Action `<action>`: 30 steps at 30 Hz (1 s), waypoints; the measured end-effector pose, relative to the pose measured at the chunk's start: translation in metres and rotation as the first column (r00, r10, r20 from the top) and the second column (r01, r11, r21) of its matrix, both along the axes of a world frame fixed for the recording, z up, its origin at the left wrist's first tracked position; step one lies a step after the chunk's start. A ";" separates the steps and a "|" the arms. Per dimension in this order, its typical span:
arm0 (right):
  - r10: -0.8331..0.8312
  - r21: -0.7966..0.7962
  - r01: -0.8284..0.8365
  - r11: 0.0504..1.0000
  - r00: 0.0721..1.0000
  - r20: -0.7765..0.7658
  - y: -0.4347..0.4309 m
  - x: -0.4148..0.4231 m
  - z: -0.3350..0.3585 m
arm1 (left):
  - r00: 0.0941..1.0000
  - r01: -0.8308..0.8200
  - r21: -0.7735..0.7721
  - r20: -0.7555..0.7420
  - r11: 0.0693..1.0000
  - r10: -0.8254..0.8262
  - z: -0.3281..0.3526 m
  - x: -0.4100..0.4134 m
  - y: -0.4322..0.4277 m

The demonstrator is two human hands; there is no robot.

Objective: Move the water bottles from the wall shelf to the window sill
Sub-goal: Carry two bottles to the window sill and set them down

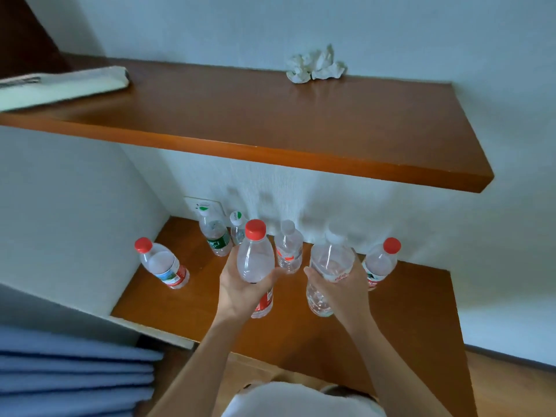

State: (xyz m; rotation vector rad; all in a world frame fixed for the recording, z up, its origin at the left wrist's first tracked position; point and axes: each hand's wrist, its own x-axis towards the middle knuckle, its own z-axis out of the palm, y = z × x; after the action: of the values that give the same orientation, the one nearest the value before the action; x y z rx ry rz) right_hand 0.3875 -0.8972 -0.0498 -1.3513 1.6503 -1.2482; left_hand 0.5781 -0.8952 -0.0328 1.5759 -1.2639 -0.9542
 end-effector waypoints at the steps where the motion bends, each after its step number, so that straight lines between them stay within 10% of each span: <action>1: 0.048 0.013 -0.048 0.999 0.998 0.042 -0.002 0.004 0.001 | 1.000 -0.022 -0.011 0.002 1.000 0.023 0.000 0.005 0.004; 12: 0.582 -0.093 -0.575 0.813 0.796 0.164 0.009 0.080 0.014 | 0.833 -0.546 -0.070 0.056 0.835 0.550 0.015 0.053 0.109; 30: 0.972 0.024 -0.995 0.102 0.104 0.209 0.205 0.259 0.014 | 0.037 -0.997 -0.074 -0.017 0.036 0.999 0.019 0.094 0.395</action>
State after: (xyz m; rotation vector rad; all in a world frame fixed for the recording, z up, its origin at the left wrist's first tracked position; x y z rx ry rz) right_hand 0.6462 -0.6926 -0.0355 -1.6878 0.3116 -0.2727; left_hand 0.6722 -0.5001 -0.0139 1.8654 0.1228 0.1317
